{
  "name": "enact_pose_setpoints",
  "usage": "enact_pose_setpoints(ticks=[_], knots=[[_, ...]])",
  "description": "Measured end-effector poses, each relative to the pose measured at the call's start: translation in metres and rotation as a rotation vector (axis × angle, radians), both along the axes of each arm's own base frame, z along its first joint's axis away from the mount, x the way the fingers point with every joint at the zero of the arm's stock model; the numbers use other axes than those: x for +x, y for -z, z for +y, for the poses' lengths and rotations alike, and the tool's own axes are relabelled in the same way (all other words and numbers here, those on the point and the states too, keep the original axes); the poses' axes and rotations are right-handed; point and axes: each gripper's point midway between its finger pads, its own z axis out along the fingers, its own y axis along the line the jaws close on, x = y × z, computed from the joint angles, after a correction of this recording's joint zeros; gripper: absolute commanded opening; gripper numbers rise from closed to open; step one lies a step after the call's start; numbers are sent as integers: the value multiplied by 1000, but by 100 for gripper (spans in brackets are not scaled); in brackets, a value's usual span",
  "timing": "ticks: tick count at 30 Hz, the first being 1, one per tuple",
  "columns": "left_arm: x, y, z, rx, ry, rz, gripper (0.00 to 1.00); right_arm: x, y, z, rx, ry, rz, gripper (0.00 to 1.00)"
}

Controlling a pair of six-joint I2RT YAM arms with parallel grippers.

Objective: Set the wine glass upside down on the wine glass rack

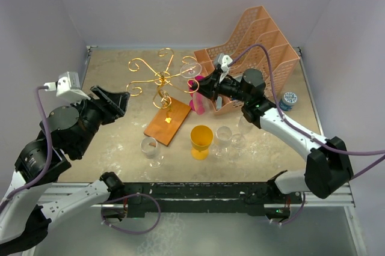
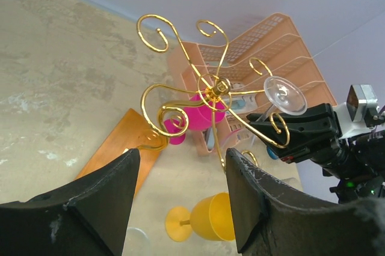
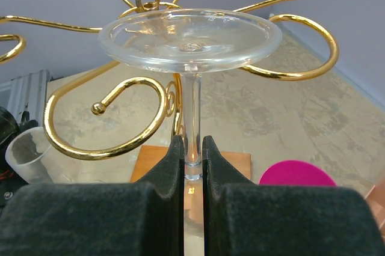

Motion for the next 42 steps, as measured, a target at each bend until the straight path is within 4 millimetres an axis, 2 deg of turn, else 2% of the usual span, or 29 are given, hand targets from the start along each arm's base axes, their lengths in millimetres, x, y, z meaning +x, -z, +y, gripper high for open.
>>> enact_pose_setpoints(ticks=[4,15,22,31,42], knots=[[0,9,3,7,-22,23,57,-1,6,4,-3,-29,3,0],[0,14,5,6,-36,38,57,-13,19,20,-16,-122,20,0],[1,17,4,5,-38,46,57,-24,13,27,9,-177,-2,0],[0,17,7,1,-46,43,57,-34,20,23,20,-188,-8,0],[0,17,8,-1,-55,45,57,-50,6,11,42,-179,-57,0]])
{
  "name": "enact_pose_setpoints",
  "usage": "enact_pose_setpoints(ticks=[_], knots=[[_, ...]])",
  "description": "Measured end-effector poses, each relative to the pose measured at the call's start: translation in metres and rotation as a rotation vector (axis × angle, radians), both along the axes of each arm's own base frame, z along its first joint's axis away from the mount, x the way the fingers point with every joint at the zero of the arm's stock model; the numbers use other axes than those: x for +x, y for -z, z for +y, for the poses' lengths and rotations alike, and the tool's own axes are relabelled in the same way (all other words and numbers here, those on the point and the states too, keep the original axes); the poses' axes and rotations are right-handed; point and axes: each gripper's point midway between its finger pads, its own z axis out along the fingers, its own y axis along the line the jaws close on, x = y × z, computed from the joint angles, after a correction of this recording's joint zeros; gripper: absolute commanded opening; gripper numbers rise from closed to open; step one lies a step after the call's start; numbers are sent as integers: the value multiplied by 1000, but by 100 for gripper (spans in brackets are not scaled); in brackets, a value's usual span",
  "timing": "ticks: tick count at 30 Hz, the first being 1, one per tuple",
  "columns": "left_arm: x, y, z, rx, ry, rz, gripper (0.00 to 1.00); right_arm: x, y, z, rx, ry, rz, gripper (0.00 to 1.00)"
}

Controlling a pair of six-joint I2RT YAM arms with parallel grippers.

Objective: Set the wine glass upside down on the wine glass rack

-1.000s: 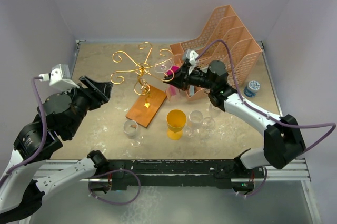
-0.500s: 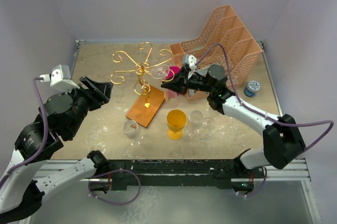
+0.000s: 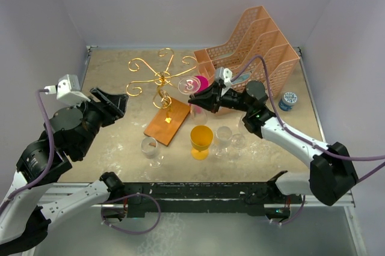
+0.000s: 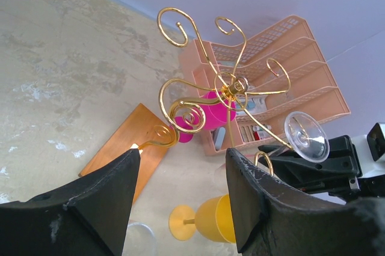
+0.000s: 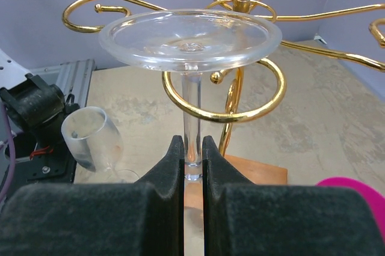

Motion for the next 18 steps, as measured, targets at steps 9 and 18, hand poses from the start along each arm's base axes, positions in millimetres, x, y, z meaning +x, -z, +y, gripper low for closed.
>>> enact_pose_setpoints(ticks=[9,18], knots=[[1,4,0,7,-2,7,57,12,2,-11,19,121,4,0],[1,8,-1,9,-2,18,57,32,13,-9,11,187,29,2]])
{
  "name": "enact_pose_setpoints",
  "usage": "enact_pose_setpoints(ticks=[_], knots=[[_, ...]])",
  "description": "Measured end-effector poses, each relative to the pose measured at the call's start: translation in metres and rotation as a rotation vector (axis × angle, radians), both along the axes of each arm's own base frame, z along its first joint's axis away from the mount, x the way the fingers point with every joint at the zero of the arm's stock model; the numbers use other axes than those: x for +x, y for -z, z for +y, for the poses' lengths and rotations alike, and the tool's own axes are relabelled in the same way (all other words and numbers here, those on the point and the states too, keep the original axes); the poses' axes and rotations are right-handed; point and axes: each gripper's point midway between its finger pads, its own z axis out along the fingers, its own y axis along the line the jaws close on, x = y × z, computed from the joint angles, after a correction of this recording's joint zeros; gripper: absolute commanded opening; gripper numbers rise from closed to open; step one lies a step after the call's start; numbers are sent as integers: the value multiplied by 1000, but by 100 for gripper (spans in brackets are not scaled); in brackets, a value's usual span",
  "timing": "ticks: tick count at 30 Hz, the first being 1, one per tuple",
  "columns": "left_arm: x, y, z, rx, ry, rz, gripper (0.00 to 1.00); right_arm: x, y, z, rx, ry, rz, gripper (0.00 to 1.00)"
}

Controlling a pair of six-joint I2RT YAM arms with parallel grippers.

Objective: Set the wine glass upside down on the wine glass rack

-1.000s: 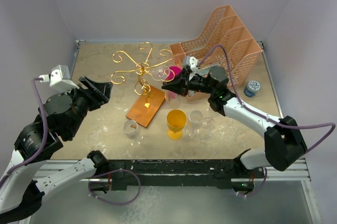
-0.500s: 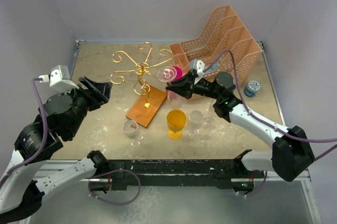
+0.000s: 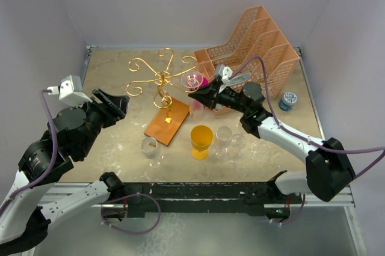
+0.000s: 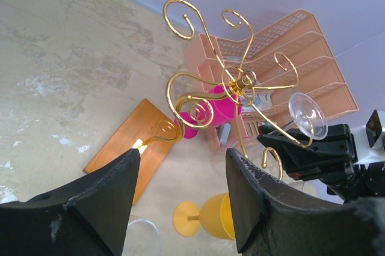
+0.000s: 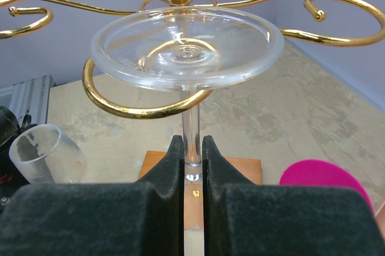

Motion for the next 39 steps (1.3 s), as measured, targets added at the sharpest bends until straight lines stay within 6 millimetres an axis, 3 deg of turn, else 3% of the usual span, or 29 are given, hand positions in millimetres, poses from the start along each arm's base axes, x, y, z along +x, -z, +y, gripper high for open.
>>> enact_pose_setpoints(ticks=[14,19,27,32,39], knots=[[-2,3,0,4,8,10,57,5,-1,8,10,-9,-13,12],[-2,3,-2,3,16,11,57,5,1,8,5,-10,-6,25],[-3,3,-3,3,25,13,58,3,0,5,9,0,19,60],[-3,1,-3,3,29,10,58,-5,-12,-4,20,23,16,67],[-5,-9,-2,5,37,-8,59,-28,-15,-35,16,111,40,67]])
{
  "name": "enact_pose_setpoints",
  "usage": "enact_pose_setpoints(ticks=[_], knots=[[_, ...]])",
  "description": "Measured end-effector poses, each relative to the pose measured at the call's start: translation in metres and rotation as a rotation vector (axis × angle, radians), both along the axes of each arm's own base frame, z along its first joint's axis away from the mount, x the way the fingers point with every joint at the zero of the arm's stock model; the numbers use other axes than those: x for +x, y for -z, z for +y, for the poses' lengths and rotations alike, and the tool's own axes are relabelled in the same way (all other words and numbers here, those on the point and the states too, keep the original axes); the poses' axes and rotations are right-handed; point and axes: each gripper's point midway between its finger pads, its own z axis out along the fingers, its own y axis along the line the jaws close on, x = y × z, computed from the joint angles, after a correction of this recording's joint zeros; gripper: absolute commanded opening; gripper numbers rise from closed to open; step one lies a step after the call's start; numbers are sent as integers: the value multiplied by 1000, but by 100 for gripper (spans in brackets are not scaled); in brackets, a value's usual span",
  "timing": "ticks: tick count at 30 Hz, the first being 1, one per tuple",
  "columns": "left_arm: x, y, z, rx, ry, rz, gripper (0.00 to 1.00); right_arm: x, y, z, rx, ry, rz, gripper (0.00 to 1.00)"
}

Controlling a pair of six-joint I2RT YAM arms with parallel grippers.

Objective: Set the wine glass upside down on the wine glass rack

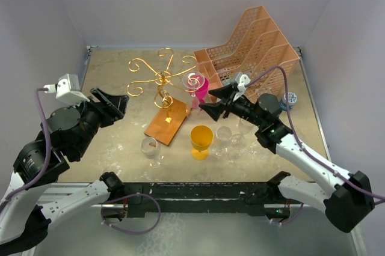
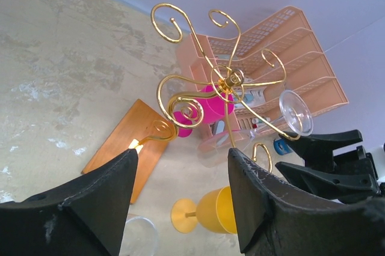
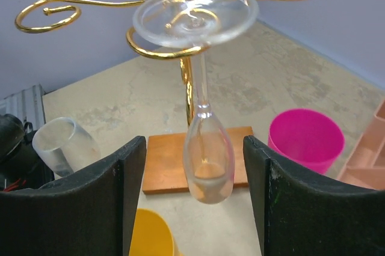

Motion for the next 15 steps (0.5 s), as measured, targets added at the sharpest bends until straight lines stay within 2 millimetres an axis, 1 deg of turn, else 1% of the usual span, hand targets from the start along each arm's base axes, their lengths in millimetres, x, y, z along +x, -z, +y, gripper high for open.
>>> enact_pose_setpoints(ticks=[3,5,7,11,15], knots=[[-1,-4,1,7,4,-9,60,-6,4,-17,-15,68,56,68],[-2,-7,2,9,7,-15,60,-8,6,-32,-20,147,108,67],[-2,-8,2,11,9,-18,60,-9,10,-51,-27,248,187,67],[-3,-7,3,22,15,-16,60,-11,12,-88,-37,449,346,66],[-3,-7,2,30,21,-19,60,-24,14,-124,-79,607,454,64]])
